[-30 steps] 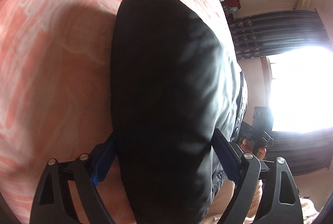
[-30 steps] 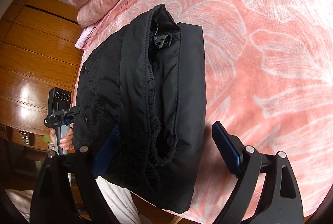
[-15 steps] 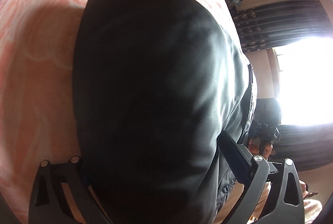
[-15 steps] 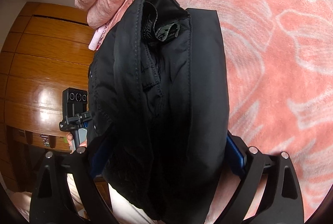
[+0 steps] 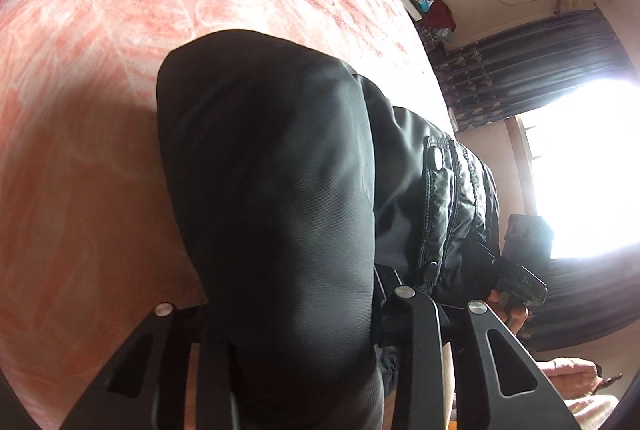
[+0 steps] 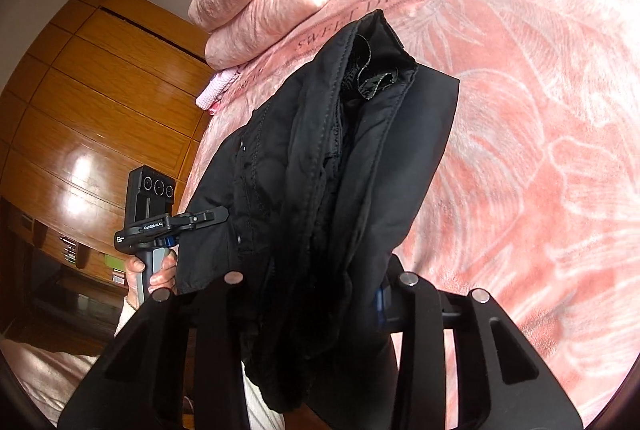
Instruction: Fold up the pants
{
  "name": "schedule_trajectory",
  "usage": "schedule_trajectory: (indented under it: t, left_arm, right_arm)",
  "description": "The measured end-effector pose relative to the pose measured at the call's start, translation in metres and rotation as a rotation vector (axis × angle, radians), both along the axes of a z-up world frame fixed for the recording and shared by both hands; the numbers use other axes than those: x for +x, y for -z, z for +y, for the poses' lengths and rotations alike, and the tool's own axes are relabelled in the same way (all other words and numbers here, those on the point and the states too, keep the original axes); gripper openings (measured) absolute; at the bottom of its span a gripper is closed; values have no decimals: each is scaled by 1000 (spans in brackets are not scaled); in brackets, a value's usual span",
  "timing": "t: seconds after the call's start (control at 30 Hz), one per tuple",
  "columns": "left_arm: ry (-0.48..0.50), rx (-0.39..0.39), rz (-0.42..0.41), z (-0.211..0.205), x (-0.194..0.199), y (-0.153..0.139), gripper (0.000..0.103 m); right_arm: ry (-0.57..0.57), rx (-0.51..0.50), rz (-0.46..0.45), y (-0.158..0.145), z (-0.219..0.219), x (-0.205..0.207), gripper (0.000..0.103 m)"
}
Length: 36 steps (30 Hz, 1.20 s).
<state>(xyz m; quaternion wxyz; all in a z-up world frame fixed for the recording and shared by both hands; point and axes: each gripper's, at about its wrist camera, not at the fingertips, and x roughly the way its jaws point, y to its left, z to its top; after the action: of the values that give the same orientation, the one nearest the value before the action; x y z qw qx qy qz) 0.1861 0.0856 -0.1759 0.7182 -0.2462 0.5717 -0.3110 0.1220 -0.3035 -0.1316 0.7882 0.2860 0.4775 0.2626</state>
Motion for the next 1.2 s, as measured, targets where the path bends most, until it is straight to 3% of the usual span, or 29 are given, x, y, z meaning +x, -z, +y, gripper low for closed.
schedule_trajectory:
  t: [0.2, 0.37, 0.5, 0.63, 0.7, 0.8, 0.83, 0.93, 1.0, 1.07, 1.2]
  left_arm:
    - [-7, -48, -114, -16, 22, -33, 31]
    - [-14, -48, -129, -36, 65, -39, 31]
    - [-29, -27, -132, -58, 101, -31, 31]
    - [-48, 14, -104, -75, 126, -10, 32]
    - [-58, 55, -88, -88, 137, 6, 39]
    - [-64, 45, -91, -99, 149, 14, 52]
    - [-64, 59, -95, -98, 148, 14, 61]
    - [-73, 75, -99, -95, 149, 13, 65]
    - [-97, 83, -101, -87, 146, 10, 68]
    - [-147, 151, -130, -85, 146, -1, 75]
    - [-225, 299, -239, -68, 113, -30, 76]
  right_arm:
    - [24, -31, -94, -40, -27, 30, 35]
    - [31, -56, -86, -45, -55, 86, 35]
    - [40, -58, -45, -28, -77, 137, 36]
    - [47, -33, 44, 10, -94, 178, 37]
    - [65, -49, 100, 32, -99, 189, 45]
    - [79, -37, 112, 51, -107, 188, 57]
    - [81, -28, 110, 53, -108, 185, 63]
    - [109, -45, 88, 52, -116, 175, 76]
    - [143, -51, 71, 49, -127, 161, 78]
    - [193, -76, 57, 43, -139, 144, 78]
    - [274, -266, -1, 14, -131, 106, 78]
